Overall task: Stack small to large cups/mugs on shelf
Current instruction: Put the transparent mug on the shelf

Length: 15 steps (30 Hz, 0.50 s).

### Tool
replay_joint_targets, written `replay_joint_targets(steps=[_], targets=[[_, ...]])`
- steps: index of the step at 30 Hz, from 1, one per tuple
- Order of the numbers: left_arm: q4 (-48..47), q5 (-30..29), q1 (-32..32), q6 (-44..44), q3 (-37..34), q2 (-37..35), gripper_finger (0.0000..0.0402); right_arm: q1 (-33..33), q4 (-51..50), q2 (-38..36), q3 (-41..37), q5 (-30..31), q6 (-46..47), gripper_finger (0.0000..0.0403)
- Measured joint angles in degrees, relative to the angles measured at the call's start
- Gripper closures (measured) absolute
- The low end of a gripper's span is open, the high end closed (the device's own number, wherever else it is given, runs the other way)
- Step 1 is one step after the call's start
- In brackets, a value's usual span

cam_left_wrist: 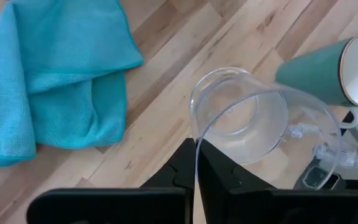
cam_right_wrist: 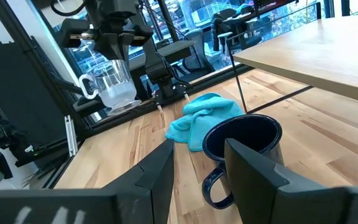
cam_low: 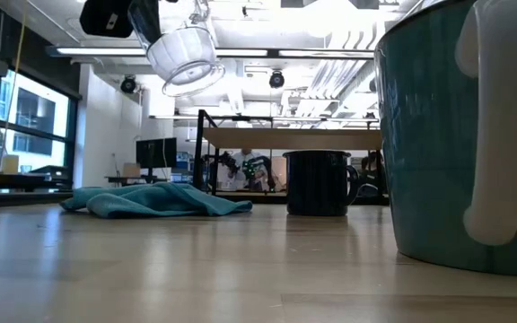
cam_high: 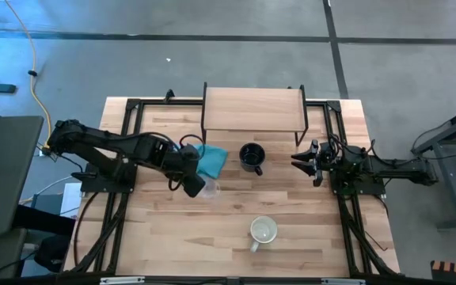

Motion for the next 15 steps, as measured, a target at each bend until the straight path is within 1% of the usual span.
replay_joint_targets(steps=[8, 15], targets=[[-0.06, 0.00, 0.02, 0.45, 0.00, 0.00, 0.0401, -0.01, -0.02, 0.02, 0.00, 0.00, -0.17, 0.0269], [-0.69, 0.29, 2.41, 2.84, 0.38, 0.04, 0.0401, -0.02, -0.02, 0.02, 0.00, 0.00, -0.17, 0.0269]])
